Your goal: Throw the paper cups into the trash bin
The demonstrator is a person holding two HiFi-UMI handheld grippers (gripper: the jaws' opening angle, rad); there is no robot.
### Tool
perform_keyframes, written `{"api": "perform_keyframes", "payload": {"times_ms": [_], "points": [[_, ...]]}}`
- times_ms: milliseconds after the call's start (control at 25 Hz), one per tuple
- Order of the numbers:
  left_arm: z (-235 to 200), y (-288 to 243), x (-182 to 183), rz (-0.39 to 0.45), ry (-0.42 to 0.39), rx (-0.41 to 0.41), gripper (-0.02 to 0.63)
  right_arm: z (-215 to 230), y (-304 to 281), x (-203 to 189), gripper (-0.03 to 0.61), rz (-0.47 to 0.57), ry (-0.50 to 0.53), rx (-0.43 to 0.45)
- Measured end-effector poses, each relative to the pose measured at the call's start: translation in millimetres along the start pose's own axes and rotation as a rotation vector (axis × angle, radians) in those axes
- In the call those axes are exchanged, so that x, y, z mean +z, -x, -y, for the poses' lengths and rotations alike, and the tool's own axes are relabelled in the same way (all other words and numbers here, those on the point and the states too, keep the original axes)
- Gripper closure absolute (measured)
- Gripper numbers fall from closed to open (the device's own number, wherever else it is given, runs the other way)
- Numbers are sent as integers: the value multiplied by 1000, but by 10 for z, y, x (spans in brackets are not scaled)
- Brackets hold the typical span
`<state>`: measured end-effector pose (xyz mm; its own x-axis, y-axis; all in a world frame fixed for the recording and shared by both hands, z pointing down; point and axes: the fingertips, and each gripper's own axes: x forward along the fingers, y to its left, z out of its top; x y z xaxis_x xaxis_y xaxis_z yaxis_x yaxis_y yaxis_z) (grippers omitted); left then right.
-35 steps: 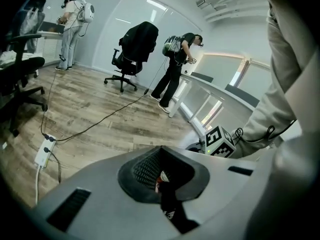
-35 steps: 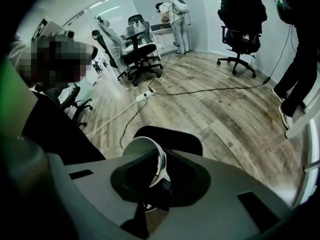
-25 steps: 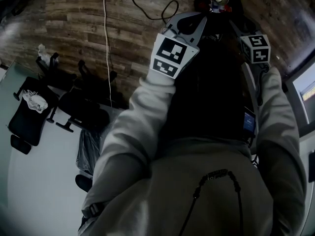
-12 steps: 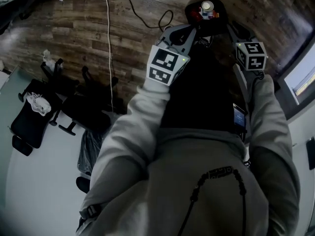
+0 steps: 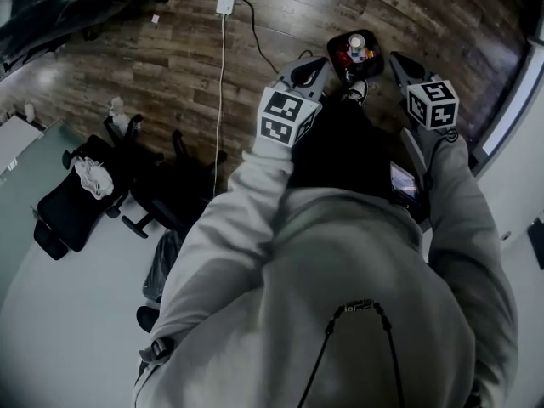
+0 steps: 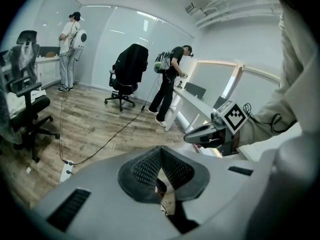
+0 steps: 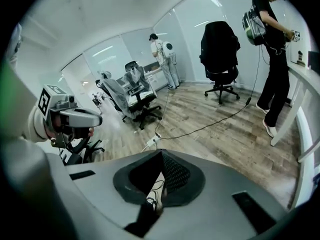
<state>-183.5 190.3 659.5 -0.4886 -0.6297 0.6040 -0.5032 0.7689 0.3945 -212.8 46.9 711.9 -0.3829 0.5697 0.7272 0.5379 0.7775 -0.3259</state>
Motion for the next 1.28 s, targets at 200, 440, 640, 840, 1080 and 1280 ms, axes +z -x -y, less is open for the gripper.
{"api": "perform_keyframes", "payload": {"times_ms": [200,440,640,840,1080,1280], "points": [[112,65,384,47,-13,-5,611,46,241,311,558,27,27,-9],[291,166,680,90,-61,-21,612,-44,504,565,558,87,44,-22],[380,460,1525,217,-187,-3,611,-228,1067,1514,558,293,77,1],[357,1101,2559,370,-311,49,611,-658,1920,2831,558,530,207,14],[837,1650,3320,509,-414,27,611,-1116,2910,3658,558,665,359,19],[1085,1785,3571,559,-463,-14,611,-1281,3503,3795,558,781,375,-22]]}}
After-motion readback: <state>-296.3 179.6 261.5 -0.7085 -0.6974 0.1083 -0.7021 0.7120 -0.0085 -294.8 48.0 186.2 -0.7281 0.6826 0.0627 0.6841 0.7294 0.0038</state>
